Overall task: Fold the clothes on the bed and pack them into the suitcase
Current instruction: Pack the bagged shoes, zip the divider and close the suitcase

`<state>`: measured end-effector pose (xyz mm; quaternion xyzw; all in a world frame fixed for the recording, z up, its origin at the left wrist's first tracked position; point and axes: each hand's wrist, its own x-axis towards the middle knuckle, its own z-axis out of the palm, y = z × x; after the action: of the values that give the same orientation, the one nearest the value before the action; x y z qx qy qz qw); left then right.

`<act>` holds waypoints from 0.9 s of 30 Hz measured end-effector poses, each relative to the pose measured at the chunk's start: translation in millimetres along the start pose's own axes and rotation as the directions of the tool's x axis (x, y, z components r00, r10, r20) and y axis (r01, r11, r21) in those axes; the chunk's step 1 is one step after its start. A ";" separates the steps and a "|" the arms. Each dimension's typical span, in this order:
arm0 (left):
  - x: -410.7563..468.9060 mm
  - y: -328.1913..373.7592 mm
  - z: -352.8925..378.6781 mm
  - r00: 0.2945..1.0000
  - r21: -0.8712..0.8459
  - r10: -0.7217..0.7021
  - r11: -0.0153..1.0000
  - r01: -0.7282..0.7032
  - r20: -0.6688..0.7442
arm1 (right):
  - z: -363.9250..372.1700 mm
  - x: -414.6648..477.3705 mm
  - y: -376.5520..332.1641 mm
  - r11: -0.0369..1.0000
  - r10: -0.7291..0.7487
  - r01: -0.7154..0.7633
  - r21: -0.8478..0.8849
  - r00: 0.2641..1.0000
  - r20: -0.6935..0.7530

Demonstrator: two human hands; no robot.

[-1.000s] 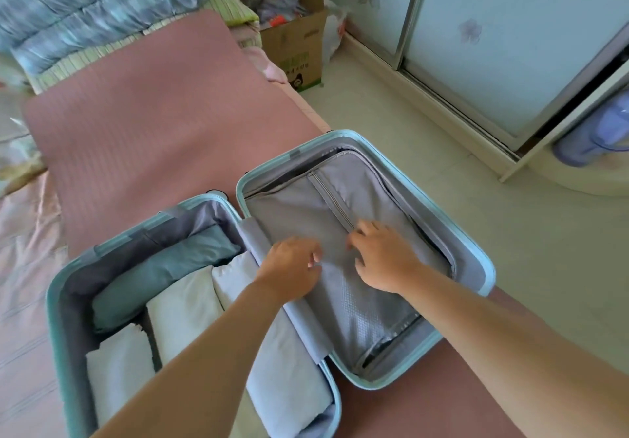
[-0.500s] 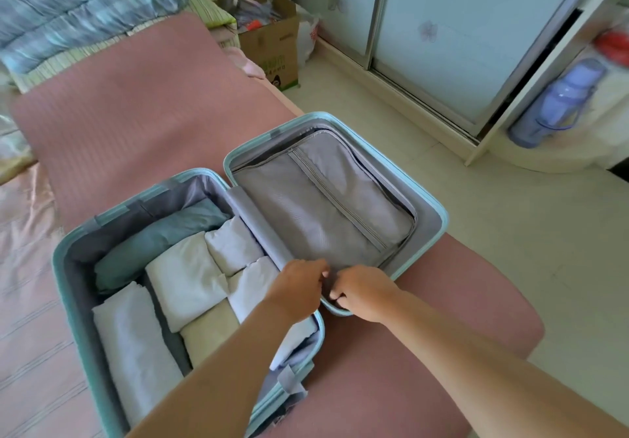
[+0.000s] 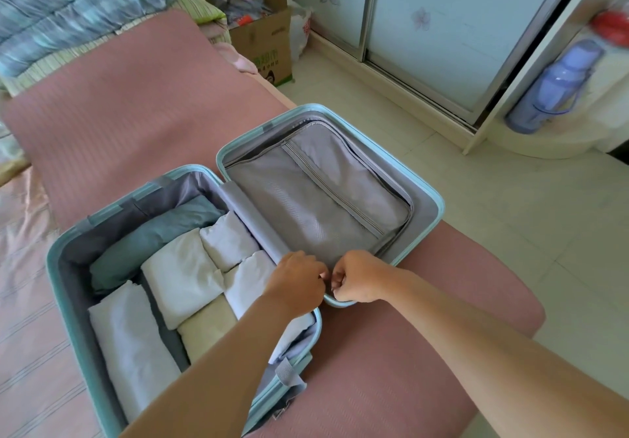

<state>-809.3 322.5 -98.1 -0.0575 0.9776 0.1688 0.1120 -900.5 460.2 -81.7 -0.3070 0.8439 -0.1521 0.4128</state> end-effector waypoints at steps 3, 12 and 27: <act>4.2 4.1 -0.3 1.000 -0.028 0.002 1.000 -0.003 -0.025 | -2.5 1.2 -2.6 0.994 -0.018 0.017 -0.110 1.000 -0.011; 6.2 1.8 4.4 1.000 -0.138 -0.012 0.990 0.009 -0.018 | -2.7 -3.8 -10.6 0.994 0.041 -0.042 -0.105 0.999 -0.010; 1.3 8.6 7.7 0.995 0.011 0.091 0.996 -0.090 -0.038 | -26.7 -5.2 -1.5 0.902 0.185 -0.294 -0.318 0.925 -0.331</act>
<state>-810.3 333.1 -102.8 -0.0158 0.9820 0.1678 0.0857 -918.6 462.5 -61.4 -0.2444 0.9406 0.0144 0.2353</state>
